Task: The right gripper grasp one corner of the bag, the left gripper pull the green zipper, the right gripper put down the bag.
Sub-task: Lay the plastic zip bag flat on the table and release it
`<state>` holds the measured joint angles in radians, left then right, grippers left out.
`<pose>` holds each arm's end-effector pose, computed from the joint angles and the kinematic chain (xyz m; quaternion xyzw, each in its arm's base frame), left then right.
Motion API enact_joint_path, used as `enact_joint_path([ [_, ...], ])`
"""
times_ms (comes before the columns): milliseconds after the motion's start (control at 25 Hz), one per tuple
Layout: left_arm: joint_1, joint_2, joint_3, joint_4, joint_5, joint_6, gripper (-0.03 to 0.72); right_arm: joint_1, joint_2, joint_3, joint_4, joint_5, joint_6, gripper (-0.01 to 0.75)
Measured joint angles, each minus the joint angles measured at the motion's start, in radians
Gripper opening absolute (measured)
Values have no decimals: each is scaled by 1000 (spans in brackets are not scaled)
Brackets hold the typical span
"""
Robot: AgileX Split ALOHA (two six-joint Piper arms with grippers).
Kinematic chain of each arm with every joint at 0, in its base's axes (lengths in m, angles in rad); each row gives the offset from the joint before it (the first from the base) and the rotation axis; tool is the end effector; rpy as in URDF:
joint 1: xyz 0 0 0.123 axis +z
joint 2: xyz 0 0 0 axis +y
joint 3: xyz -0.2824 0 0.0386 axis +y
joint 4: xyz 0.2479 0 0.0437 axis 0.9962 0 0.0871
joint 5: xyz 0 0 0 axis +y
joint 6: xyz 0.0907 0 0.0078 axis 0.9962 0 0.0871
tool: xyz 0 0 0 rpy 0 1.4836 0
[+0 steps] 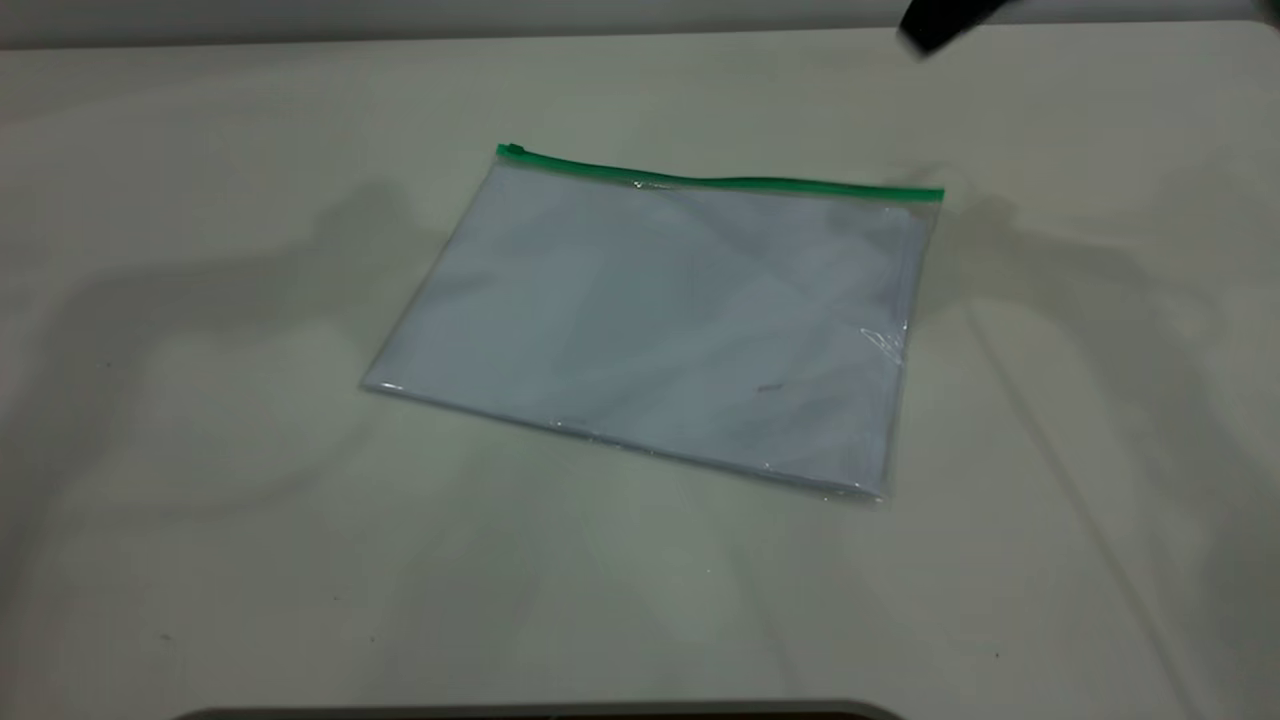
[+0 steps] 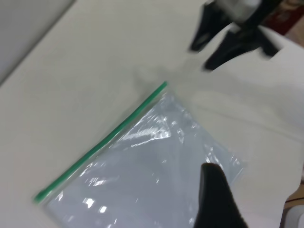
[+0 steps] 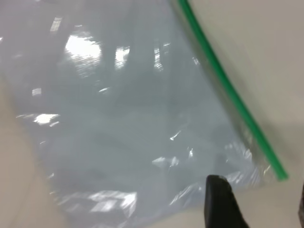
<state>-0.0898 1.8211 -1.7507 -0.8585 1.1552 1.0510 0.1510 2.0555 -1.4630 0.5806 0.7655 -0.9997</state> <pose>0.3880 -0.0983 0.3593 0.4102 0.7920 -0.2715 0.3616 0.4175 0.0986 0.1748 -0.3692 0.8898 0.1479 0.2239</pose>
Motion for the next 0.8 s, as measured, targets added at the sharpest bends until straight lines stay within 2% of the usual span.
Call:
enact_joint_path([
  [160,0,-193,0,164,11,-236,503,0,-207,0,-41,240,149,406],
  [320,0,-350,0,361,12,-467,503,0,-420,0,-49,419,271,353],
  [560,0,-515,31,533,12,-661,503,0,-723,3,-99,469,445,330],
  [680,0,-599,135,580,12,-717,503,0,-876,51,-152,469,539,330],
  [800,0,-686,291,628,12,-742,503,0,-1038,179,-267,469,671,330],
])
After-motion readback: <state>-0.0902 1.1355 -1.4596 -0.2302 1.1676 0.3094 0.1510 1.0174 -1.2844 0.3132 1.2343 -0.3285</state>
